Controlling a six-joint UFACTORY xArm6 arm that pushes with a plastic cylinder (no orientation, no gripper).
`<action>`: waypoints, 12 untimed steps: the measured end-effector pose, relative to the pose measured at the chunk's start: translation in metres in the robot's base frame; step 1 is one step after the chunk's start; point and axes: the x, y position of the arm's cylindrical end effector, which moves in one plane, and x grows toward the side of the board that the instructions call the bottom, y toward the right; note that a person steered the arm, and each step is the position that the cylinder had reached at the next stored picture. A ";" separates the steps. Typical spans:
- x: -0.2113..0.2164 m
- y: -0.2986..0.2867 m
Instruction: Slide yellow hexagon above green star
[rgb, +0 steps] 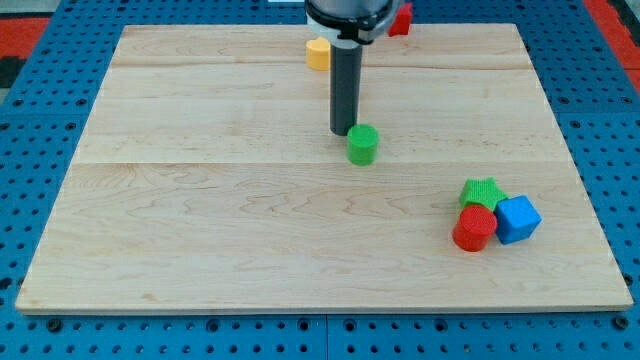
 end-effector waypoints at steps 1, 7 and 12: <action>0.028 0.015; -0.017 -0.084; -0.089 0.005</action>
